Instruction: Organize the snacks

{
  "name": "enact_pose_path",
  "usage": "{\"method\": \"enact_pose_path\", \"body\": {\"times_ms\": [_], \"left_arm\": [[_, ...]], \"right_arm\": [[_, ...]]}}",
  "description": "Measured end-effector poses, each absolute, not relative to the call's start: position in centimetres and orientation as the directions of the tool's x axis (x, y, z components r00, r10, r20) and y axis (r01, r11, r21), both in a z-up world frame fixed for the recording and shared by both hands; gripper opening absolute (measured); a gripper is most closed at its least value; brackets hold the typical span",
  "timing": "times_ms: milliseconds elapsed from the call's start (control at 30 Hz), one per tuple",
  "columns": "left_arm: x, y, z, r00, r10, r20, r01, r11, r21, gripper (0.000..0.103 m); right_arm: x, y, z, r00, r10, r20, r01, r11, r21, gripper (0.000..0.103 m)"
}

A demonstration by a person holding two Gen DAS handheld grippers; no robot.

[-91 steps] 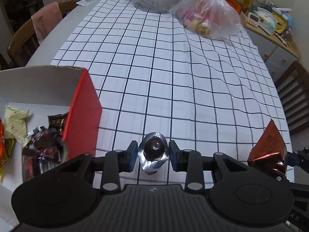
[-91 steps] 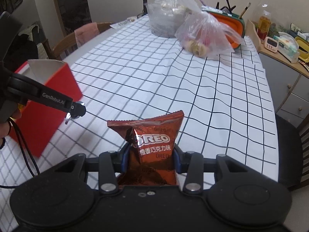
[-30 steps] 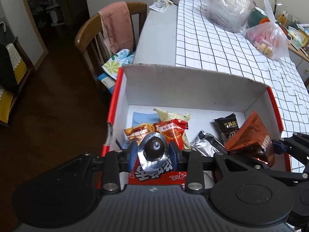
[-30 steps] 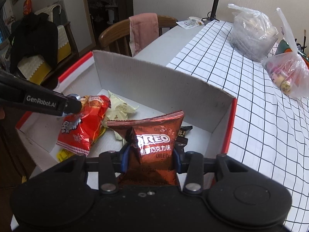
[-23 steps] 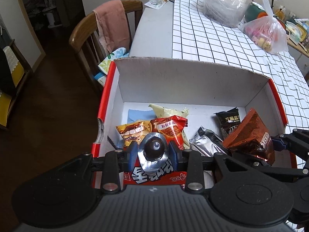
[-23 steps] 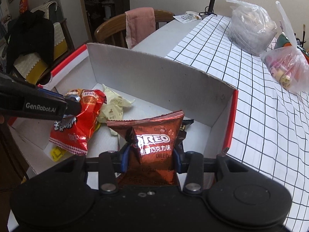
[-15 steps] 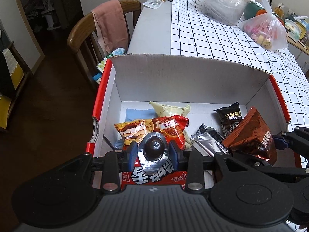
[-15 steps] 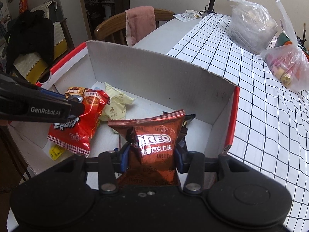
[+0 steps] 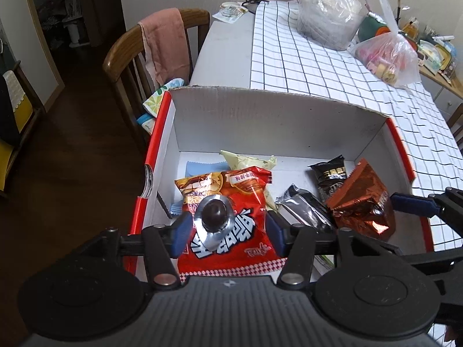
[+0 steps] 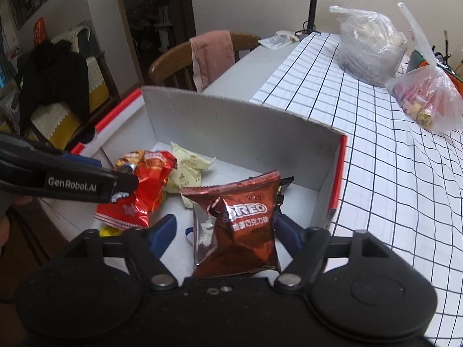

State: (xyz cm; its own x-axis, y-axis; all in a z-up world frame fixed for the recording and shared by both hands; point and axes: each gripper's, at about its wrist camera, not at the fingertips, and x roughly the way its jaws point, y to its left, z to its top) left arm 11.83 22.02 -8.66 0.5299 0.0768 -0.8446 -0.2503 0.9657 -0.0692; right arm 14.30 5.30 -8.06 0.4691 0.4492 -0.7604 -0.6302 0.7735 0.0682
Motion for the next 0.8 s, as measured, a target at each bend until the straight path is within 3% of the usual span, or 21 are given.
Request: {"method": "enact_pose_path", "body": {"times_ms": [133,367,633,800], "left_arm": [[10.8,21.8,-7.6,0.56,0.066,-0.826,-0.24,0.967,-0.086,0.066],[8.7,21.3,-5.6,0.617,0.038,-0.786,-0.219,0.968,-0.125,0.076],[6.1,19.9,-3.3,0.682,0.005,-0.732,-0.173,0.973,-0.154,0.087],[4.8,19.1,-2.3,0.704,-0.026,-0.71,-0.141,0.974,-0.176,0.088]], "right_arm": [[13.6,4.2,-6.8,0.488,0.473,-0.734,-0.621,0.779,0.089,0.09],[11.9,2.3,-4.2,0.521,0.516,-0.68,-0.613,0.781,0.123,0.1],[10.0,0.0,-2.0,0.553,0.558,-0.619,-0.604,0.78,0.164,0.103],[9.0,-1.4,-0.9,0.574,0.573,-0.585,-0.596,0.782,0.182,0.103]]}}
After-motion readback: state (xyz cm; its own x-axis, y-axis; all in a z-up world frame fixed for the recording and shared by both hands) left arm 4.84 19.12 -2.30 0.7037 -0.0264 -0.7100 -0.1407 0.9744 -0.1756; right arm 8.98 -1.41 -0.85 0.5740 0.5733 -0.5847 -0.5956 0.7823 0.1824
